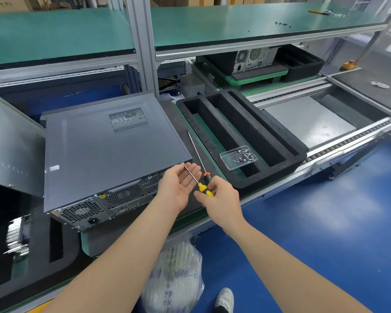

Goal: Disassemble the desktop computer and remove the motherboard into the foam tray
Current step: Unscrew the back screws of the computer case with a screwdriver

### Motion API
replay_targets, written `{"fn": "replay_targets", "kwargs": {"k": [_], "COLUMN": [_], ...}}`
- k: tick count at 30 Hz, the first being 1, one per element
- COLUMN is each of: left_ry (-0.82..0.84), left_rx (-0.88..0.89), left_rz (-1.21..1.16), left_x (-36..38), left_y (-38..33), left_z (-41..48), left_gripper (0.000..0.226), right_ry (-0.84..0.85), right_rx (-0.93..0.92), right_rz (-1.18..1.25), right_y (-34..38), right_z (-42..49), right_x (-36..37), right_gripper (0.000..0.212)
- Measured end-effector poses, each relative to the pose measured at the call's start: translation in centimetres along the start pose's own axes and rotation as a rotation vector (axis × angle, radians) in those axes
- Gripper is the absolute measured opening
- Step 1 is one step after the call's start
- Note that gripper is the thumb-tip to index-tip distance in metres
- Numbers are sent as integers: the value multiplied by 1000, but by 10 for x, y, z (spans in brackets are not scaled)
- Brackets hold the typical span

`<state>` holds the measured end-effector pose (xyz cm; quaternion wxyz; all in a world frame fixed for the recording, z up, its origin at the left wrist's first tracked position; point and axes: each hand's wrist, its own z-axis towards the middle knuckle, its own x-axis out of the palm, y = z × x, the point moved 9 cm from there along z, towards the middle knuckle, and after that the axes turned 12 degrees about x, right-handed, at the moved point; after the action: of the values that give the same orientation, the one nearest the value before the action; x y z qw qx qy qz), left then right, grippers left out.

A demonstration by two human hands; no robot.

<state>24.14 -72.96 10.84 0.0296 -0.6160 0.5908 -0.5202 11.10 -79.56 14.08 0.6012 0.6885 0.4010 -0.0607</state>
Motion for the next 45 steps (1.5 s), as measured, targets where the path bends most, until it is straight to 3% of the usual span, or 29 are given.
{"fn": "replay_targets", "kwargs": {"k": [6,10,13,16,19,23,28,30,33,36,39,43,45], "left_ry": [-30,-2,-9,-7,2,11,23,25,27,20,-7,13,28], "left_rx": [-1,11,21,-1,-21,-7,5,8,22,39,36,3,-23], "left_rz": [12,19,17,49,65,-5,2,2,8,38,40,104,131], "left_x": [-3,-3,-3,-4,-4,-3,-3,-3,-3,-4,-5,-6,-6], "left_y": [1,0,0,1,2,0,1,1,0,1,2,3,4], "left_z": [0,0,3,3,4,5,5,5,5,6,9,9,8], "left_gripper": [20,18,18,19,20,23,21,20,17,18,17,16,16], "right_ry": [10,123,389,772,906,686,92,-120,-300,-302,-51,618,917], "right_rx": [13,139,382,630,657,474,-106,-310,-507,-499,-224,496,686], "right_rz": [9,160,526,813,916,667,-138,-454,-582,-543,-254,539,844], "right_y": [1,-4,-14,-17,-14,-13,25,43,61,60,35,-10,-10], "right_z": [2,3,-2,-21,-26,-13,-7,-17,-33,-32,-9,-12,-31], "right_x": [0,8,27,46,51,42,2,-2,-1,-1,2,39,53], "right_gripper": [33,32,28,46,45,36,35,25,25,24,27,53,51]}}
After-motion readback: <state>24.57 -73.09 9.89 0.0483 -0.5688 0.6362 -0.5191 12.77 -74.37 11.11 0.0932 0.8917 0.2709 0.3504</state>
